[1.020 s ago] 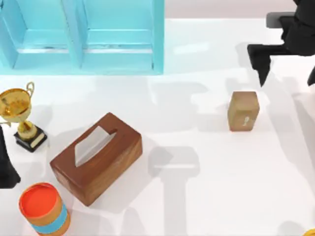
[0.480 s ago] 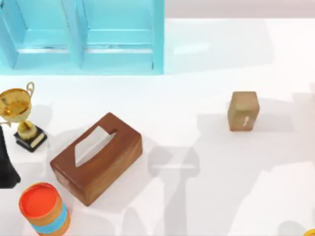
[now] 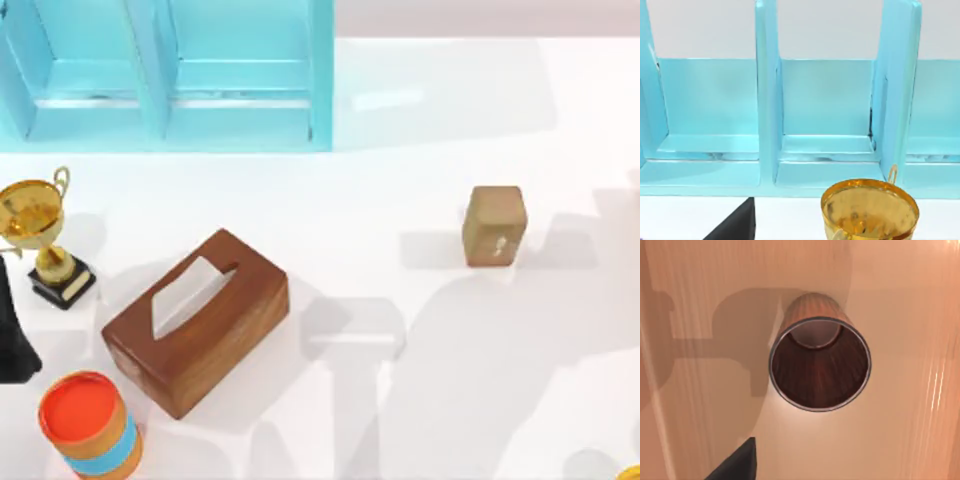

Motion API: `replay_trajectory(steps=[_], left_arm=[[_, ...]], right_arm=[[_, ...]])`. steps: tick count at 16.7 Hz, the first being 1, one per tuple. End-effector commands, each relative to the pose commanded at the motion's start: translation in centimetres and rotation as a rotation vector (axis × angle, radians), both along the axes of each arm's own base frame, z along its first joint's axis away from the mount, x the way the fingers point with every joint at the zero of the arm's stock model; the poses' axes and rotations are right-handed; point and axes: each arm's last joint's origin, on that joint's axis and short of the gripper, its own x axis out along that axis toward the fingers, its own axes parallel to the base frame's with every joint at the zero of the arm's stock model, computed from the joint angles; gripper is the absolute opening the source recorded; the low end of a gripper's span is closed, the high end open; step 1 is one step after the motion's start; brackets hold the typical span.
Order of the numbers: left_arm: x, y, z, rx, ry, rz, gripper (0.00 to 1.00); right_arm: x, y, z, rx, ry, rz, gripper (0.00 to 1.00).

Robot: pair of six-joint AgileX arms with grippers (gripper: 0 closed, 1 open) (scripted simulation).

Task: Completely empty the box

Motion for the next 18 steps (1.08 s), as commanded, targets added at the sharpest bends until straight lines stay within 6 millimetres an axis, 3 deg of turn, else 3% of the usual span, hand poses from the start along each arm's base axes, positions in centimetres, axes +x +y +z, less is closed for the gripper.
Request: replay_trajectory(steps=[3, 11, 17, 18], left_arm=[[0.0, 0.0, 0.0, 0.0, 0.0, 0.0, 1.0], [0.0, 0.0, 0.0, 0.0, 0.0, 0.0, 1.0], [0.0, 0.0, 0.0, 0.0, 0.0, 0.0, 1.0], [0.0, 0.0, 0.0, 0.0, 0.0, 0.0, 1.0]], right_arm=[[0.2, 0.0, -1.7, 0.001, 0.001, -0.002, 1.0], [0.0, 0.0, -9.1, 0.001, 0.002, -0.002, 1.0], [-0.1, 0.0, -9.9, 0.001, 0.0, -0.002, 1.0], [-0.1, 0.0, -9.9, 0.001, 0.0, -0.002, 0.92]])
